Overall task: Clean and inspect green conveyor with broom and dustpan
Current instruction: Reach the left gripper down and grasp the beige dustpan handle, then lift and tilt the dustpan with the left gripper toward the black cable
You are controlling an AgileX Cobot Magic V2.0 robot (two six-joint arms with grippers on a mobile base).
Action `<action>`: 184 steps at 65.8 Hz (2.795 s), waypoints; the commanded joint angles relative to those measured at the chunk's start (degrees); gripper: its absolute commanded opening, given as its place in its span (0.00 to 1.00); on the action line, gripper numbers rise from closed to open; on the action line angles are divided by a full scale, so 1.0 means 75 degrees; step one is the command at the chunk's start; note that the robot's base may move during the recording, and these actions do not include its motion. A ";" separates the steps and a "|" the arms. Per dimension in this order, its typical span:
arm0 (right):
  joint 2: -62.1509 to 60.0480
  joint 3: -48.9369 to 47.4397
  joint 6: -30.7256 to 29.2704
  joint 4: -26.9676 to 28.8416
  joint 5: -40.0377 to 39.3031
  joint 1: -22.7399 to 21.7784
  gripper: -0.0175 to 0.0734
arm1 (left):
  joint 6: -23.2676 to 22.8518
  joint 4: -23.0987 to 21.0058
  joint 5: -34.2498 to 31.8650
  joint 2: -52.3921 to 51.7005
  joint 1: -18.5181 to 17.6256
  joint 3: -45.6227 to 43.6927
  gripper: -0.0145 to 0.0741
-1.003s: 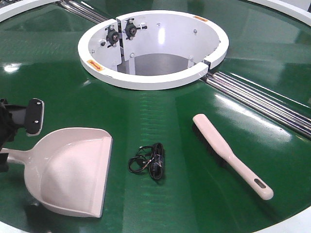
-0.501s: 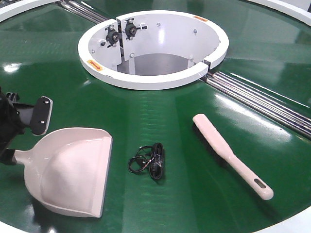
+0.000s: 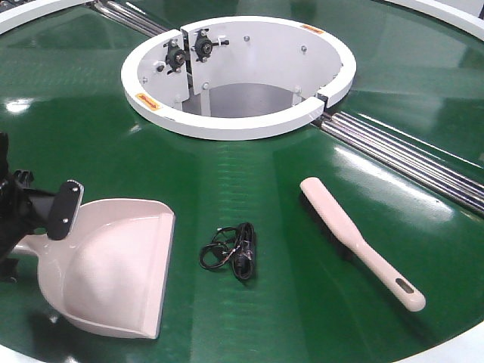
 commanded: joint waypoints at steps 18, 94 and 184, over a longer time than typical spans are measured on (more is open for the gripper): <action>-0.0080 0.0029 -0.0081 -0.0015 -0.0575 -0.0045 0.18 | -0.0021 -0.0037 -0.1313 -0.0264 -0.0034 -0.0092 0.75; -0.0080 0.0029 -0.0081 -0.0015 -0.0575 -0.0844 0.18 | -0.0025 0.0463 -0.0396 0.0399 -0.0029 -0.0102 0.15; -0.0087 0.0029 -0.0081 -0.0015 -0.0575 -0.0843 0.18 | -0.1743 0.1165 0.0473 0.0408 -0.1262 -0.1107 0.15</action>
